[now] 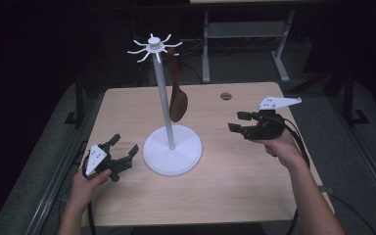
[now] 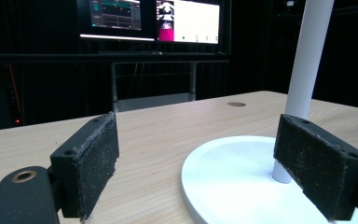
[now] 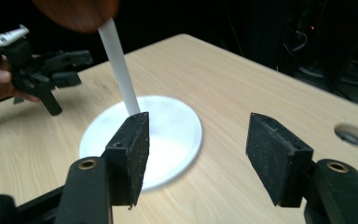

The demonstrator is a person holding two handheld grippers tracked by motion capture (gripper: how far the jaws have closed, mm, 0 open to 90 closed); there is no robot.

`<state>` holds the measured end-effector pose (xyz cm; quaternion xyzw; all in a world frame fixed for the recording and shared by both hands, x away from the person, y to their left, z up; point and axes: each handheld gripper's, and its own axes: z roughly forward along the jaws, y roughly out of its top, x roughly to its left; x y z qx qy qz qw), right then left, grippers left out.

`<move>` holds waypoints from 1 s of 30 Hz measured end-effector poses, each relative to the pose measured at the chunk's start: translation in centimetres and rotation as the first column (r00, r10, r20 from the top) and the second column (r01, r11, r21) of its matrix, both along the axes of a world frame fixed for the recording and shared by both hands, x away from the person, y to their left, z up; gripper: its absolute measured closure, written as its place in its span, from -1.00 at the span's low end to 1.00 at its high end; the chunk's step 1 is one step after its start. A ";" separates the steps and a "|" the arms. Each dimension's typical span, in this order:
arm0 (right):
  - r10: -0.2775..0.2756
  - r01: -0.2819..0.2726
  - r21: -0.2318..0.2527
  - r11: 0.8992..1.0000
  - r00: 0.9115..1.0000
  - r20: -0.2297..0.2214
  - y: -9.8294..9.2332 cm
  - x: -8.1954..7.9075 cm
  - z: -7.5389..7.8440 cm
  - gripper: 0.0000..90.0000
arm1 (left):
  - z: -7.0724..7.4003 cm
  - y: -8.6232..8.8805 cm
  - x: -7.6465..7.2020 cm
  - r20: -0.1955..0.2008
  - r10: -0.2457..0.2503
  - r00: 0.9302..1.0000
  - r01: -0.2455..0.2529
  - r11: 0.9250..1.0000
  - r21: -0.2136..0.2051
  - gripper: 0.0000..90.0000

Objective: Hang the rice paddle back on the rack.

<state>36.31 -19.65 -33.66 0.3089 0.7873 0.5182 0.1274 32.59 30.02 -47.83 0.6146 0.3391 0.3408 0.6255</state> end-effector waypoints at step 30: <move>-0.242 0.216 -0.184 0.959 0.962 -0.129 -6.1 -4.5 -10.8 -0.44 | 0.0 0.1 -0.1 -0.002 0.001 1.000 -0.001 1.000 0.012 -0.70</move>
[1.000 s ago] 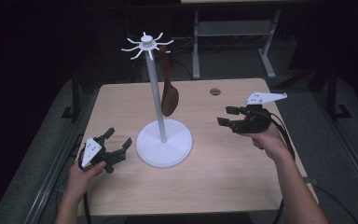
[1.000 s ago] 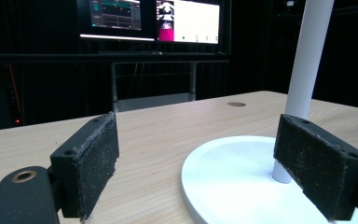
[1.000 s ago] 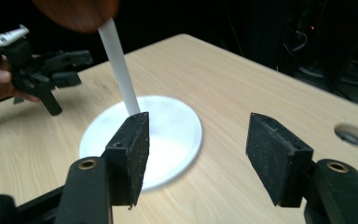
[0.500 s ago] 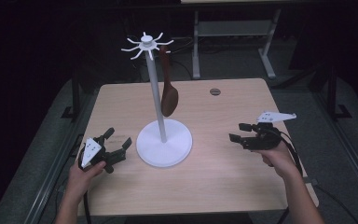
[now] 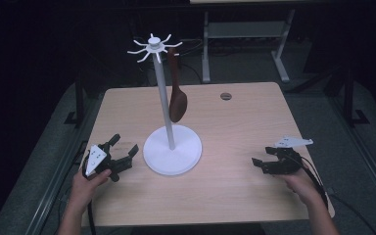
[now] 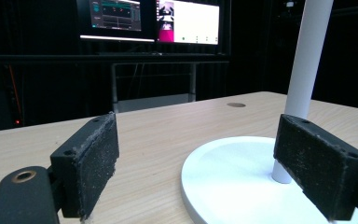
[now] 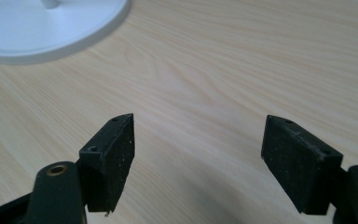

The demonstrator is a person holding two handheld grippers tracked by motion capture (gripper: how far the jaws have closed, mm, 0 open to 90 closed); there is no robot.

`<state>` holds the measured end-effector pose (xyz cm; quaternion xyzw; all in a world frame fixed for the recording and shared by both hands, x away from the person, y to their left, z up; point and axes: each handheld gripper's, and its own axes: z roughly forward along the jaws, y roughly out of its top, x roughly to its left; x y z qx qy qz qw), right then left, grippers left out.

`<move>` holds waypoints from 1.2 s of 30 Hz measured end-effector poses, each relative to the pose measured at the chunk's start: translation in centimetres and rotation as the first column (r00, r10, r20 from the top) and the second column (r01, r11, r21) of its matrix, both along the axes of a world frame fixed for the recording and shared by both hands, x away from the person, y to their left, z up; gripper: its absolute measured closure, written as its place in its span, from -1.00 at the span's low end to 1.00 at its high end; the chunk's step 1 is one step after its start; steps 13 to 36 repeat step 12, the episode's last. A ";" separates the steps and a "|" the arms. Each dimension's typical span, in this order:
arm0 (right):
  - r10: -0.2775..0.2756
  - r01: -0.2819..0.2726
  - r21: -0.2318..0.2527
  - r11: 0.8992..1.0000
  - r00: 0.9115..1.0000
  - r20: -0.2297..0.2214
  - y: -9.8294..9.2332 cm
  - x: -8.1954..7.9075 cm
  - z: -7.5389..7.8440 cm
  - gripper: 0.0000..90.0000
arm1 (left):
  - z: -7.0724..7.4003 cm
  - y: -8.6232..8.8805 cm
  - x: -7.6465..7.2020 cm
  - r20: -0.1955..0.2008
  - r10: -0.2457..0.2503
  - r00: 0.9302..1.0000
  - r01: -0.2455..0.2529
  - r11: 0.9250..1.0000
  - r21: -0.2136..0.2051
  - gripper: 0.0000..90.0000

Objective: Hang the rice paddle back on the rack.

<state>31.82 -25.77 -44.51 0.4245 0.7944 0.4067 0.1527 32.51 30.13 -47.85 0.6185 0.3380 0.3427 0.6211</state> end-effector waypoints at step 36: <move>-0.022 0.022 -0.018 1.000 1.000 -0.017 -1.0 -0.1 -1.1 -0.47 | 0.0 0.0 0.0 -0.002 -0.001 1.000 0.001 1.000 -0.002 -0.70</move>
